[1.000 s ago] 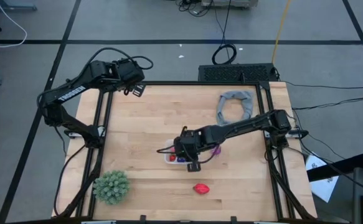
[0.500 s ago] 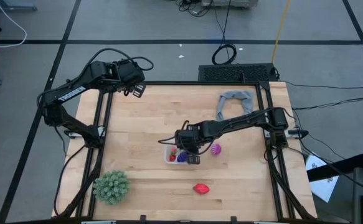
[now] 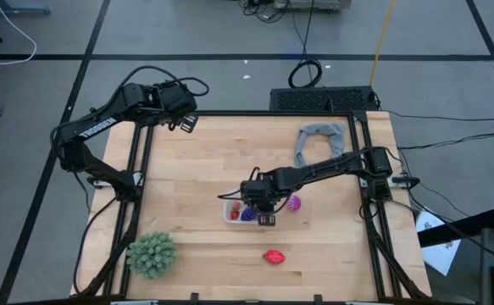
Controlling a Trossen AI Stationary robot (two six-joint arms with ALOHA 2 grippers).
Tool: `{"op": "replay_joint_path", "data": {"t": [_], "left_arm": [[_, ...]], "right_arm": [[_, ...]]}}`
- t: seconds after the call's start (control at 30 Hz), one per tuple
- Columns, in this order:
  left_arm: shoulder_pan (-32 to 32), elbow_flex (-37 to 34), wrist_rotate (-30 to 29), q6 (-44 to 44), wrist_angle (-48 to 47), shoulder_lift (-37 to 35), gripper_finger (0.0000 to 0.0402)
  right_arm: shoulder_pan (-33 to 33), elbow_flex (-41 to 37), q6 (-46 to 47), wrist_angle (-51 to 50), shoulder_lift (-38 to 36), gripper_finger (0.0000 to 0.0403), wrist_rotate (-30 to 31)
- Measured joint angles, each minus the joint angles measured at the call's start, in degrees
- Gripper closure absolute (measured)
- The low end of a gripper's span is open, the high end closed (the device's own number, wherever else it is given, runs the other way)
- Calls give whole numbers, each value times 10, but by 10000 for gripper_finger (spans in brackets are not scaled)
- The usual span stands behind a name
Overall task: Pick and placing Produce into tupperware
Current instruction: Put the strawberry into the bin
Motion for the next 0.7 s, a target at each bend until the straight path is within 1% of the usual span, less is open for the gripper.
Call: {"op": "replay_joint_path", "data": {"t": [0.7], "left_arm": [[0,0,0,0,0,0,259]], "right_arm": [[12,0,12,-5,0,309,0]]}}
